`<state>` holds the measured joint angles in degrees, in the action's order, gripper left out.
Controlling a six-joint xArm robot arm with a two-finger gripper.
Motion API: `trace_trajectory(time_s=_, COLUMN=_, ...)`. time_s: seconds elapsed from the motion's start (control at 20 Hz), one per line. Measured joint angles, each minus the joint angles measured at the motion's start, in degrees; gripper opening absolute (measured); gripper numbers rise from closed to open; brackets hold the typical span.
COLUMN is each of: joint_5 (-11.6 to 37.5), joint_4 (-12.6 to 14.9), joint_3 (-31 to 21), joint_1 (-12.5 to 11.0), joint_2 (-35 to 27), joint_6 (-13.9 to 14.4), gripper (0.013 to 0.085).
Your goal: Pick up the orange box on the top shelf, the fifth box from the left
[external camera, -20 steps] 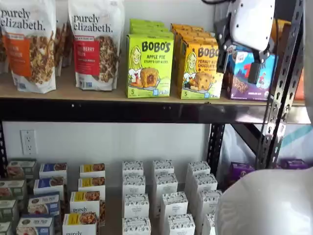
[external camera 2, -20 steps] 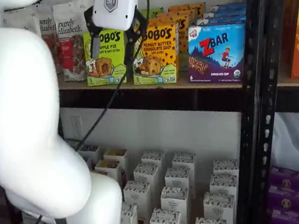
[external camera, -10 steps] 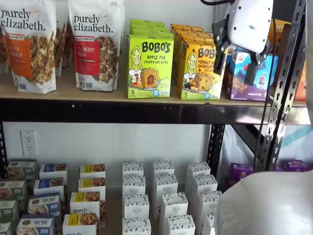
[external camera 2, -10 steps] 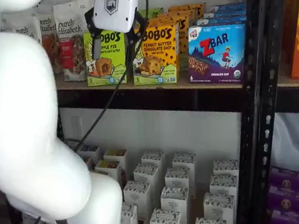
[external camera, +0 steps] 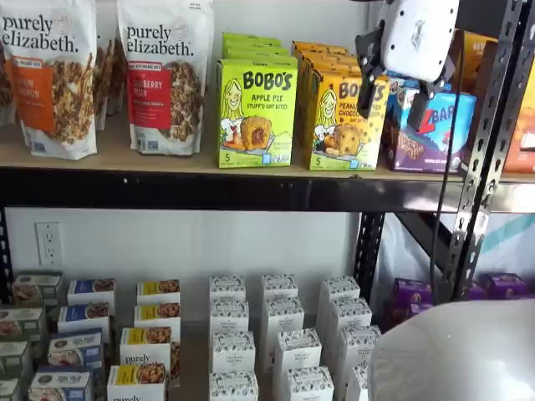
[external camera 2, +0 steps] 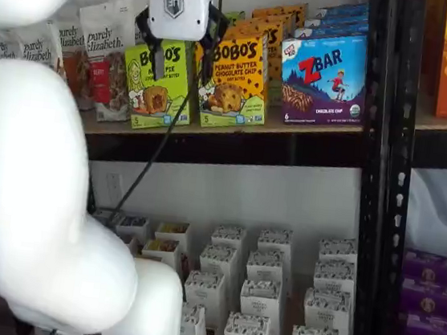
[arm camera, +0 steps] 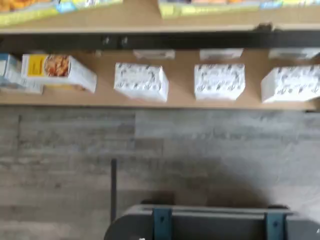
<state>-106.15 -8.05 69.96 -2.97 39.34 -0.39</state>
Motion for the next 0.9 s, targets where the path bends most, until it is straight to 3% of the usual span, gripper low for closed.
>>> trace_trajectory(time_s=0.25, joint_5=6.75, joint_4=2.28, joint_3=-0.6, joint_1=0.51, joint_2=-1.51, joint_6=-0.63, gripper=0.085)
trace_trajectory(time_s=0.55, joint_5=14.21, joint_4=2.51, joint_3=0.94, joint_1=-1.45, joint_2=-6.58, joint_6=-3.14, gripper=0.085)
trace_trajectory(time_s=0.9, joint_5=16.48, joint_4=-0.59, joint_3=6.44, joint_1=-5.79, joint_2=-13.31, joint_6=-7.59, gripper=0.085)
